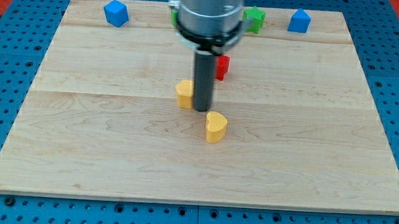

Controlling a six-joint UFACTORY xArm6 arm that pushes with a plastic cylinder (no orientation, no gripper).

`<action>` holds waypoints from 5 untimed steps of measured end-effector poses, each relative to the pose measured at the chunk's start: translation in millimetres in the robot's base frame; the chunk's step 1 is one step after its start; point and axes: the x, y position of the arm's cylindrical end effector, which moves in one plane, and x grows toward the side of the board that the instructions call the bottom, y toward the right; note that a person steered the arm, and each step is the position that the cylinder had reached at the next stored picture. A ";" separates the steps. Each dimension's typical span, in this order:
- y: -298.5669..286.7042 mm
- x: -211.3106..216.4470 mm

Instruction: Push the yellow hexagon towards the left center

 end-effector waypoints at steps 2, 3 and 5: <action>24.3 -31.0; -29.7 -33.4; -26.2 -31.1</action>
